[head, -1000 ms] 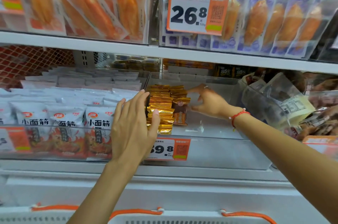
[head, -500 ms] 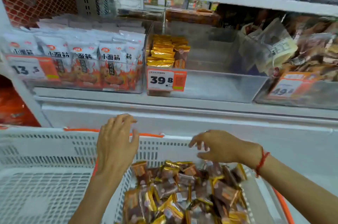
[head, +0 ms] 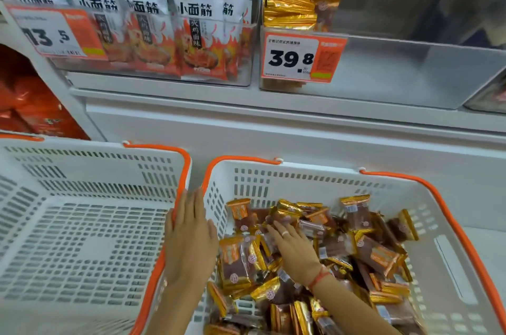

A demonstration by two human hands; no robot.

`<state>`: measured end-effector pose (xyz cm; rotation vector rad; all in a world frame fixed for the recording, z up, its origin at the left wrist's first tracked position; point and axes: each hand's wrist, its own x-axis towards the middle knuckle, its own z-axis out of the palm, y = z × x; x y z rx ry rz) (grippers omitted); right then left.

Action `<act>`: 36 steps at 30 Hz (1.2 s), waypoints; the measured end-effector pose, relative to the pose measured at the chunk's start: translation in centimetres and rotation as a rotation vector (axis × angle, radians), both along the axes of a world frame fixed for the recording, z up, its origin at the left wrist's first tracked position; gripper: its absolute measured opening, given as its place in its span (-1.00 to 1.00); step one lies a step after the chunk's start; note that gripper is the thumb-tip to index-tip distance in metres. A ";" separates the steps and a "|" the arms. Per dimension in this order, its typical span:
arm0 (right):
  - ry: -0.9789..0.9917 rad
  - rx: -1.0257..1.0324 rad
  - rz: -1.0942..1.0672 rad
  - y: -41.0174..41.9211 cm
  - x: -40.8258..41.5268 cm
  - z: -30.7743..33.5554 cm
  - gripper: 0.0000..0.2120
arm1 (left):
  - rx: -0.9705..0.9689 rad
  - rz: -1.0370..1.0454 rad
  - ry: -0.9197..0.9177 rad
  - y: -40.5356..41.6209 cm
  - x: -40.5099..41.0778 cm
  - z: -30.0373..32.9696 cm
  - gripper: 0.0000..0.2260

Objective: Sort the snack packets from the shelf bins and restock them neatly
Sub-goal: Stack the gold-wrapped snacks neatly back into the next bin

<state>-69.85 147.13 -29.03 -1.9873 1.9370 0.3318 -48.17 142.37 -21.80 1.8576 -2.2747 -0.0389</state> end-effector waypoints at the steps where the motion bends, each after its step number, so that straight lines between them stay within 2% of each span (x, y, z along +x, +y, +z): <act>1: 0.032 0.008 -0.007 -0.4 0.1 -0.8 -0.31 | 0.009 0.006 -0.007 0.1 -0.1 0.2 -0.44; 5: 0.049 -0.036 -0.083 -0.8 0.7 -1.9 -0.56 | 0.065 0.026 -0.016 0.2 -0.4 0.5 -0.46; 8: -0.083 -0.049 -0.083 -0.7 -0.1 -0.5 -0.71 | 0.072 0.037 -0.004 0.2 -0.4 0.9 -0.43; 10: -0.290 -0.059 -0.188 -0.4 -1.1 1.2 -0.75 | 0.089 0.039 -0.006 0.3 -0.4 1.0 -0.39; 11: -0.458 -0.068 -0.307 -0.3 -1.6 2.3 -0.78 | 0.081 0.034 -0.004 0.3 -0.3 1.0 -0.37; 14: -1.105 0.005 -0.720 0.4 -2.7 6.7 -0.81 | -0.025 0.002 0.060 0.0 -0.2 1.0 -0.38; 16: -1.301 0.074 -0.787 1.5 -3.2 9.3 -0.80 | -0.089 0.012 0.203 0.7 -1.1 1.9 -0.44; 17: -1.353 0.083 -0.784 2.0 -3.4 10.0 -0.80 | -0.019 0.025 0.333 1.2 -2.1 2.8 -0.47; 19: -1.441 0.066 -0.772 2.8 -3.5 11.0 -0.87 | 0.310 0.018 0.638 2.3 -4.7 4.9 -0.49; 20: -1.473 0.048 -0.770 3.1 -3.5 11.4 -0.90 | 0.485 -0.023 0.723 2.7 -5.9 5.4 -0.49; 22: -1.533 0.014 -0.775 3.6 -3.2 11.8 -0.85 | 0.695 -0.165 0.716 3.4 -7.3 6.0 -0.56; 24: -1.565 -0.031 -0.788 3.7 -2.9 11.5 -0.86 | 0.684 -0.218 0.667 3.6 -7.4 5.6 -0.73; 26: -1.464 -0.071 -0.754 3.7 -2.8 10.4 -0.86 | 0.610 -0.157 0.626 3.6 -6.9 4.5 -0.80; 27: -1.332 -0.080 -0.715 3.6 -2.9 9.3 -0.84 | 0.594 -0.106 0.634 3.6 -6.7 3.8 -0.81; 29: -0.944 -0.046 -0.586 3.7 -3.4 6.1 -0.80 | 0.629 0.009 0.740 3.6 -6.3 2.7 -0.79; 31: -0.558 0.046 -0.422 4.1 -3.7 2.7 -0.82 | 0.728 0.141 0.916 3.4 -5.9 1.9 -0.62; 32: -0.425 0.098 -0.350 4.3 -3.5 1.2 -0.83 | 0.774 0.210 0.990 3.2 -5.8 1.4 -0.53; 34: -0.228 0.133 -0.245 4.8 -2.8 -0.7 -0.73 | 0.787 0.295 1.051 2.8 -5.5 0.5 -0.47; 36: -0.139 0.060 -0.222 4.8 -2.1 -1.7 -0.65 | 0.804 0.365 1.041 2.3 -5.2 -0.4 -0.50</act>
